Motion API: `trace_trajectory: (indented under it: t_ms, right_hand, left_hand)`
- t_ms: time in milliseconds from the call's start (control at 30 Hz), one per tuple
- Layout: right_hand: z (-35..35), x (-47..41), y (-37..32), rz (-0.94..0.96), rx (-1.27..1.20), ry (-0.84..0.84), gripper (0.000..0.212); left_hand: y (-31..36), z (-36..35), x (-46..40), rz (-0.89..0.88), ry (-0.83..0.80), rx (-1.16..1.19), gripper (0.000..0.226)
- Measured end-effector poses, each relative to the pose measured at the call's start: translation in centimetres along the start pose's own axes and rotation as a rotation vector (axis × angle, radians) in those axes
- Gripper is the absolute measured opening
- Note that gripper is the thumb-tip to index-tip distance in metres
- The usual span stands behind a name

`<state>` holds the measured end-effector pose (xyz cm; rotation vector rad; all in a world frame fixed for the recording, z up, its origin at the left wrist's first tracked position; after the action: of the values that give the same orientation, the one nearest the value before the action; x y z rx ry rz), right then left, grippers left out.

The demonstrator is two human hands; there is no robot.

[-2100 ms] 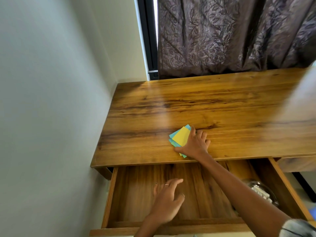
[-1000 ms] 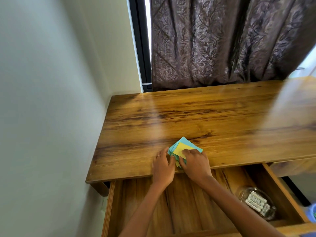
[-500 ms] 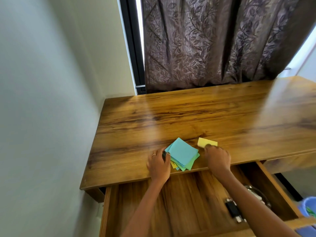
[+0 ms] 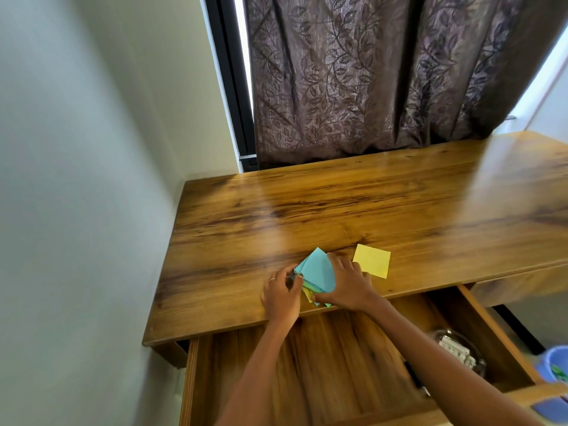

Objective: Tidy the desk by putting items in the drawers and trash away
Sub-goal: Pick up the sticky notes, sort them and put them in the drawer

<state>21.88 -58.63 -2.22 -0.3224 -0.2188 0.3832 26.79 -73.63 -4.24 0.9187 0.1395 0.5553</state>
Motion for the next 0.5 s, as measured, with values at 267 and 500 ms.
trace_trajectory:
  t_ms: [267,500]
  right_hand:
    - [1.0,-0.4,0.2,-0.013,-0.059,0.097,0.109]
    - [2.1,0.2,-0.3,0.0,-0.208,0.205,0.105]
  left_hand:
    - [0.0,0.4,0.1,0.056,-0.14,0.348,0.018]
    - [0.9,1.1,0.7,0.096,-0.237,0.574,0.022]
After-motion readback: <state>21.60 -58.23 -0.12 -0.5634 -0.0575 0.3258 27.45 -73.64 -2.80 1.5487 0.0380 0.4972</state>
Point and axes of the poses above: each hand's wrist, its own x-axis away from the middle knuckle, its own z-axis out of the back of the hand, y = z × x, the point moved 8 cm from there along -x, towards the middle knuckle, and after that the axes turned 6 degrees about z, right-handed, at the moved point
